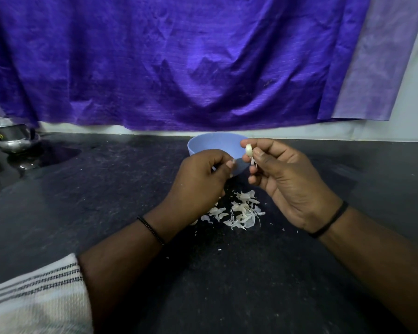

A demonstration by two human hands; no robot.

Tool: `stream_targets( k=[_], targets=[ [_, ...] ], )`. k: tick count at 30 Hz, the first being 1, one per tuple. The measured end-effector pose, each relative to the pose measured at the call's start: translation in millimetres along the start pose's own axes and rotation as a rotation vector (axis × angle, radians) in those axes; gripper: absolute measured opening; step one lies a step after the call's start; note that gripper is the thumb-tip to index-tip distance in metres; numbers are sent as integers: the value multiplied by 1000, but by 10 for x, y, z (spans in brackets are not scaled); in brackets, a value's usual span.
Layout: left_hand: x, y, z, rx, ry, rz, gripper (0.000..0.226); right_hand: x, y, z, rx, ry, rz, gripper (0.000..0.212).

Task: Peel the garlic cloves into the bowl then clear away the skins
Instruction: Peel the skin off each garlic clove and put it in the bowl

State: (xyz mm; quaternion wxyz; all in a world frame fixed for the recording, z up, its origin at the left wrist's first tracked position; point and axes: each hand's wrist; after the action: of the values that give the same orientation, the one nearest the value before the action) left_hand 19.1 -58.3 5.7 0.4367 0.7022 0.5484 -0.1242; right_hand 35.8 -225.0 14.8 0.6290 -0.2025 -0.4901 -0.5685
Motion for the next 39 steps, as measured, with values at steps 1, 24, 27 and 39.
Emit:
stream_targets(
  k=[1, 24, 27, 39],
  targets=[
    [0, 6, 2, -26, -41, -9, 17, 0, 1, 2, -10, -36, -7, 19],
    [-37, 40, -51, 137, -708, -308, 13, -67, -28, 5, -110, -604, -304, 12],
    [-56, 41, -60, 197, -758, -320, 22, -45, -53, 19, -117, -651, -374, 10],
    [-35, 53, -54, 197, -736, -348, 18, -71, -65, 25, -92, -892, -437, 12]
  ],
)
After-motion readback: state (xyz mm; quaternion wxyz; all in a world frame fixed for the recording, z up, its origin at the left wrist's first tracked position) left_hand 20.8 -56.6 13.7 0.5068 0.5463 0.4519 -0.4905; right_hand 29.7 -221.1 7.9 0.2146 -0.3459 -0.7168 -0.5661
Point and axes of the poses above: each hand's wrist, its own y-axis towards the middle knuckle, its own z-axis out of the palm, x = y × z, and after that the axes turned 12 degrees about y, right-handed
